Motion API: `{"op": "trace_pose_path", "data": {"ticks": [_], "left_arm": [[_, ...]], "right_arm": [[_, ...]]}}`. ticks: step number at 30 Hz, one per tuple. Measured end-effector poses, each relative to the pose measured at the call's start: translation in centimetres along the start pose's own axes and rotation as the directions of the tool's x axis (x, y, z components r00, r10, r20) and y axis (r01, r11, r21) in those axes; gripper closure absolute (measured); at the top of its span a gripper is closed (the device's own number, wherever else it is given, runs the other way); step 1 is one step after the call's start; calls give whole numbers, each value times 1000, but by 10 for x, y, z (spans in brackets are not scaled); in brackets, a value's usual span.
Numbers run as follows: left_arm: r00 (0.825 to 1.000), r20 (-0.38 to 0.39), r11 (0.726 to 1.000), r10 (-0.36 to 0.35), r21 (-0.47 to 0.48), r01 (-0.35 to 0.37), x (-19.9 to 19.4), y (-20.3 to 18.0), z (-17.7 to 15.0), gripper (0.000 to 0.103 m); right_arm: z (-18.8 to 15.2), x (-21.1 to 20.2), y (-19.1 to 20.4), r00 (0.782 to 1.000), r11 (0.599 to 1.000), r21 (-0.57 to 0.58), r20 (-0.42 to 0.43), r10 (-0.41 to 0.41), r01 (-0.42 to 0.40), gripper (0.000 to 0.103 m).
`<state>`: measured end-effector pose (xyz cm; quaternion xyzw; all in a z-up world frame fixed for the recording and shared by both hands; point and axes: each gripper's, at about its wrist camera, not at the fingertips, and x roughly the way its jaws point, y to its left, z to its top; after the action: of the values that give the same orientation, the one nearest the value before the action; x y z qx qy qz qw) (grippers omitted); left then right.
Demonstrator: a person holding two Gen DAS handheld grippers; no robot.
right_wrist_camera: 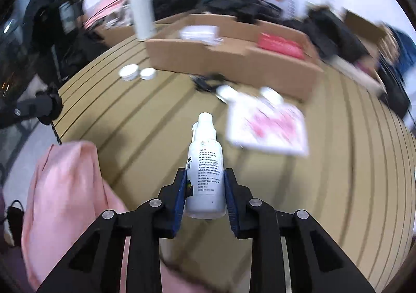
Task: Organize objects
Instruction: 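Place the white spray bottle in the cardboard tray and release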
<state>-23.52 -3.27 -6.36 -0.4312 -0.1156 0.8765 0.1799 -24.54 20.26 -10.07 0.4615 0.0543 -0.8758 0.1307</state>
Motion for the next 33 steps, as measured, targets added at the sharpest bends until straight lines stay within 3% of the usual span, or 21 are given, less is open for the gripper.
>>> {"op": "trace_pose_path", "data": {"ticks": [5,9,11,16,18,22,23,26,28,29,30,33], "left_arm": [[999,5,999,-39,18,39,3,-12,13,73],[998,31,998,-56,20,56,13,-6,68,73],[998,12,998,-62,8,62,34,0,109,73],[997,-60,999,51,-2,-51,112,24,186,73],[991,-101,996,84,5,-84,139,34,201,73],[969,-158,979,191,110,-175,183,43,206,70],[969,-163,979,185,119,-166,186,45,204,65],[983,-150,992,101,85,-89,177,56,201,59],[991,-123,998,55,50,-49,161,64,201,49],[992,-106,997,66,45,-62,154,65,202,40],[992,-80,994,98,48,-94,142,67,203,38],[986,-49,985,162,69,-158,118,66,210,26]], "right_arm": [[-7,-37,-28,999,995,99,46,-4,-1,73],[32,-43,-38,993,985,151,99,72,-86,73],[70,-30,-43,988,976,176,107,112,-130,73],[172,46,-48,982,957,220,62,180,-190,73],[202,85,-47,978,947,246,17,208,-206,72],[237,158,-31,974,948,254,-74,214,-190,72],[239,171,-29,968,943,265,-96,231,-199,72],[238,209,-23,920,902,328,-174,350,-281,72],[234,209,-21,891,867,344,-147,430,-361,66],[234,206,-22,895,869,340,-139,424,-358,53],[234,201,-24,906,881,327,-134,402,-342,37],[238,167,-37,931,898,316,-96,351,-306,34]]}}
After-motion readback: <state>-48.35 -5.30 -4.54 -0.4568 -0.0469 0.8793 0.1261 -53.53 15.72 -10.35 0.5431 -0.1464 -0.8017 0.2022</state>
